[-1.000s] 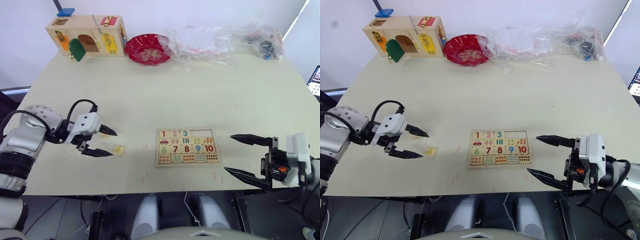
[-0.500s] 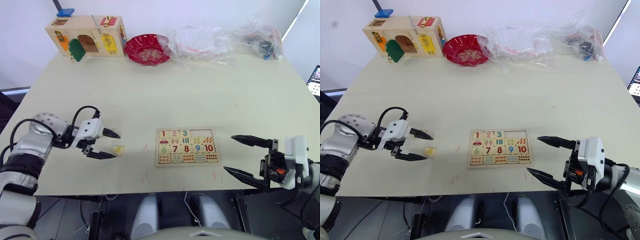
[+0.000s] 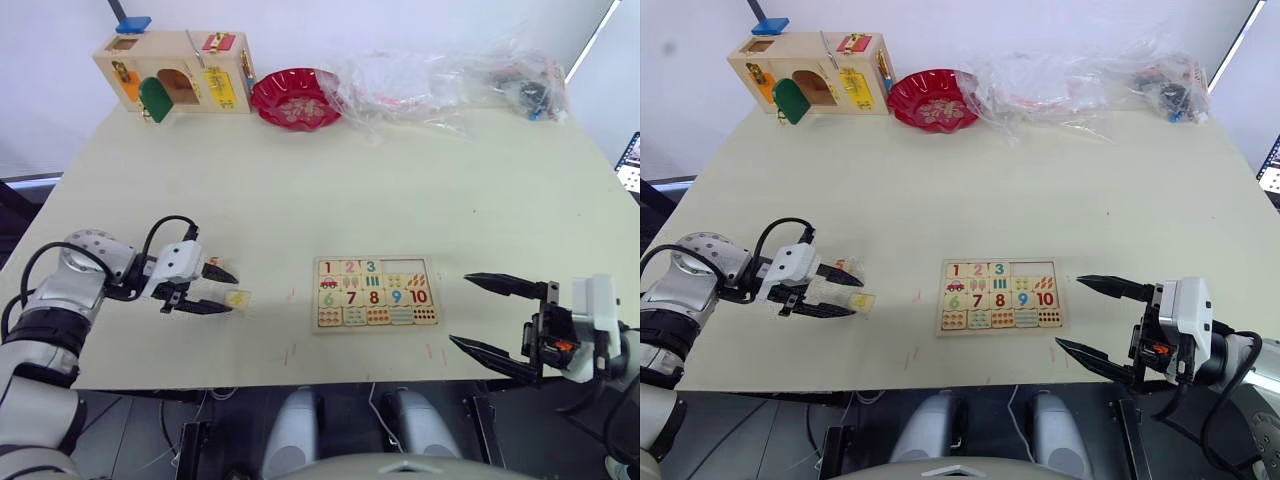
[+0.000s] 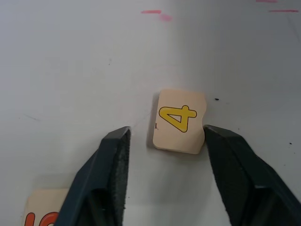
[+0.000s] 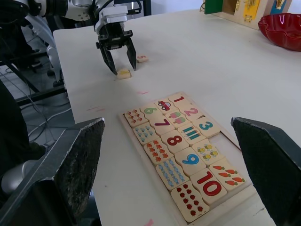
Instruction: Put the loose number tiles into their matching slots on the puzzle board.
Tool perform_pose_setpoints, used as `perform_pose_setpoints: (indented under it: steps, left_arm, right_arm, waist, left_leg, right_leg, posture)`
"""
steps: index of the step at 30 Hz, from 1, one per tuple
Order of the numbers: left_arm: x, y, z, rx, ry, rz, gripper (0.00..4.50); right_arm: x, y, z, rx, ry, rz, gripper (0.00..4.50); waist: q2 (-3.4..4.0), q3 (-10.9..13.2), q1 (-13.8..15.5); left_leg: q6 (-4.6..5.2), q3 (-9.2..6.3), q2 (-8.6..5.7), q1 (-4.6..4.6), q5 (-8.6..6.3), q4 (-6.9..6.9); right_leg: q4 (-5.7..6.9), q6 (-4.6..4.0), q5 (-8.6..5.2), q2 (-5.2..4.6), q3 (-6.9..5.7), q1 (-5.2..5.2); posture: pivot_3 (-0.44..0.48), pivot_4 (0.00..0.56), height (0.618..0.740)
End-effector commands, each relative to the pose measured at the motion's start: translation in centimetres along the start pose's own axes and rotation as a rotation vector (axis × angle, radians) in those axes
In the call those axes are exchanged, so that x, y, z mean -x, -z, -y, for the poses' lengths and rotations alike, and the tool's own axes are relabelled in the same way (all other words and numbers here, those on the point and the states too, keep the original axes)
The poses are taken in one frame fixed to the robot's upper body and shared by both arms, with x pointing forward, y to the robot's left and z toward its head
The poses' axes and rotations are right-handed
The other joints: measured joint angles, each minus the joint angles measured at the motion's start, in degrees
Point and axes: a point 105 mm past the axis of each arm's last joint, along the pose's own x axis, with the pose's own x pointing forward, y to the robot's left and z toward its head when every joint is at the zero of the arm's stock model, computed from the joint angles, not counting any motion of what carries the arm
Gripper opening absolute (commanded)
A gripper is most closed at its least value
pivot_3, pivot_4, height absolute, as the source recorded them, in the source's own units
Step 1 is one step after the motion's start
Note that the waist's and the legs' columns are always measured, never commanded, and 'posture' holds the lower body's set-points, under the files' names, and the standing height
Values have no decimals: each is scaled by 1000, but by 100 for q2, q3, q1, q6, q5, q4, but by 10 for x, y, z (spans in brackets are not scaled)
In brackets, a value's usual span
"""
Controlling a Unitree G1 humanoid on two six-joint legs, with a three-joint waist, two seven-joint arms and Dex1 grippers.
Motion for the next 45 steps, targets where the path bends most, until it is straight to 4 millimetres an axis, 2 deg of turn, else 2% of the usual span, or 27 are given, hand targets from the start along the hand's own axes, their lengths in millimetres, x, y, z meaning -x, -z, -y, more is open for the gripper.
perform_pose_setpoints:
  steps: [1, 9, 13, 14, 17, 22, 26, 29, 32, 36, 40, 45]
  left_arm:
    - [3, -2, 1, -24, 21, -2, 2844]
    - [1, -1, 3, -29, 32, -1, 2844]
    - [0, 0, 4, -32, 38, -4, 1717]
    - [0, 0, 4, -36, 39, -4, 1199]
    - [0, -1, 4, -41, 37, 3, 1077]
    - [10, -15, 0, -50, 19, 22, 1077]
    - [19, -51, -7, -61, 27, 25, 1077]
    - [16, -83, -8, -16, 52, 32, 1077]
    - [4, -119, -7, -51, 56, 10, 1077]
    - [-10, -145, -23, -6, -19, -112, 1077]
    - [-29, -184, -31, -28, -24, -54, 1077]
    - [-57, -209, -33, 41, -21, -85, 1077]
  right_arm:
    - [0, -10, -3, 50, -7, 23, 4500]
    - [1, -10, -3, 49, -3, 18, 4500]
    - [1, -10, -3, 50, -1, 17, 4500]
    - [1, -10, -3, 50, 0, 16, 4500]
    - [1, -9, -3, 49, 4, 15, 4500]
    - [4, -10, -2, 53, 24, 15, 4500]
    - [14, -13, 1, 62, 71, 16, 4500]
    - [20, -15, 2, 69, 102, 8, 4500]
    - [26, -19, 2, 75, 134, 5, 4500]
    - [30, -22, 0, 82, 164, -2, 4500]
    - [33, -22, -4, 80, 184, -7, 4500]
    - [43, -17, -7, 71, 219, -30, 4500]
  waist:
    - [0, 0, 0]
    - [0, 0, 0]
    - [1, -1, 0]
    - [1, -1, 0]
    - [1, -1, 1]
    - [0, -1, 0]
    - [-1, -1, 16]
    - [-1, -1, 28]
    - [-1, -1, 41]
    - [-1, -2, 46]
    - [2, -3, 80]
    - [3, -2, 71]
  left_leg:
    - [0, 0, 0, 0, 0, 0]
    - [0, 0, 0, 0, 0, 1]
    - [0, 0, 0, 1, 0, 2]
    - [0, 0, 0, 1, 0, 2]
    - [0, 0, 0, 1, 0, 2]
    - [0, -1, 0, 0, 0, 3]
    - [0, -3, 0, -2, 0, 4]
    - [0, -2, 0, 0, 0, 5]
    - [0, -4, -1, -1, 0, 7]
    - [0, -7, -2, 0, 0, 8]
    - [0, -12, -4, -1, 0, 12]
    - [0, -19, -4, -4, 0, 13]
  right_leg:
    - [1, 0, 0, 0, 0, 0]
    - [2, 0, 0, 0, 0, 0]
    - [3, 0, 0, 0, 0, 1]
    - [3, 0, 0, 0, 0, 1]
    - [3, 0, 0, 0, 0, 1]
    - [4, 0, 0, 0, 0, 1]
    - [4, 0, 0, 0, -2, 1]
    - [4, 1, 0, -1, -1, 5]
    - [4, 2, -1, -1, -1, 7]
    - [4, 4, -2, 6, 2, 8]
    - [4, 11, -6, 26, 29, 11]
    - [5, 7, -5, 32, 32, 10]
  posture:
    - [0, 150, 740]
    - [0, 150, 740]
    - [0, 150, 740]
    - [0, 150, 740]
    - [0, 150, 740]
    - [0, 150, 740]
    - [0, 150, 740]
    - [0, 150, 740]
    - [0, 150, 740]
    - [0, 150, 740]
    - [0, 150, 740]
    - [0, 150, 740]
